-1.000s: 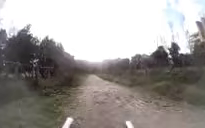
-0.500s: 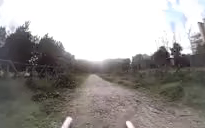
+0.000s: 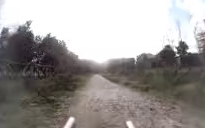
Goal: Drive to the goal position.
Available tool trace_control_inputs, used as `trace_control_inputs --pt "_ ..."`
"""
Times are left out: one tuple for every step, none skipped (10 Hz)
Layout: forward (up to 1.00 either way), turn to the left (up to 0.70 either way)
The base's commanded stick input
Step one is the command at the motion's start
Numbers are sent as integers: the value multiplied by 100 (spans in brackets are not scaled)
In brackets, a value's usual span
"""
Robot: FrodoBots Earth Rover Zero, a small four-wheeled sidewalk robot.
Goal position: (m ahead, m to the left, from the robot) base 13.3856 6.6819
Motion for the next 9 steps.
trace_control_inputs --pt "70 0" --pt "70 0" --pt "70 0" --pt "70 0" --pt "70 0" --pt "70 0" --pt "70 0" --pt "70 0" --pt "70 0"
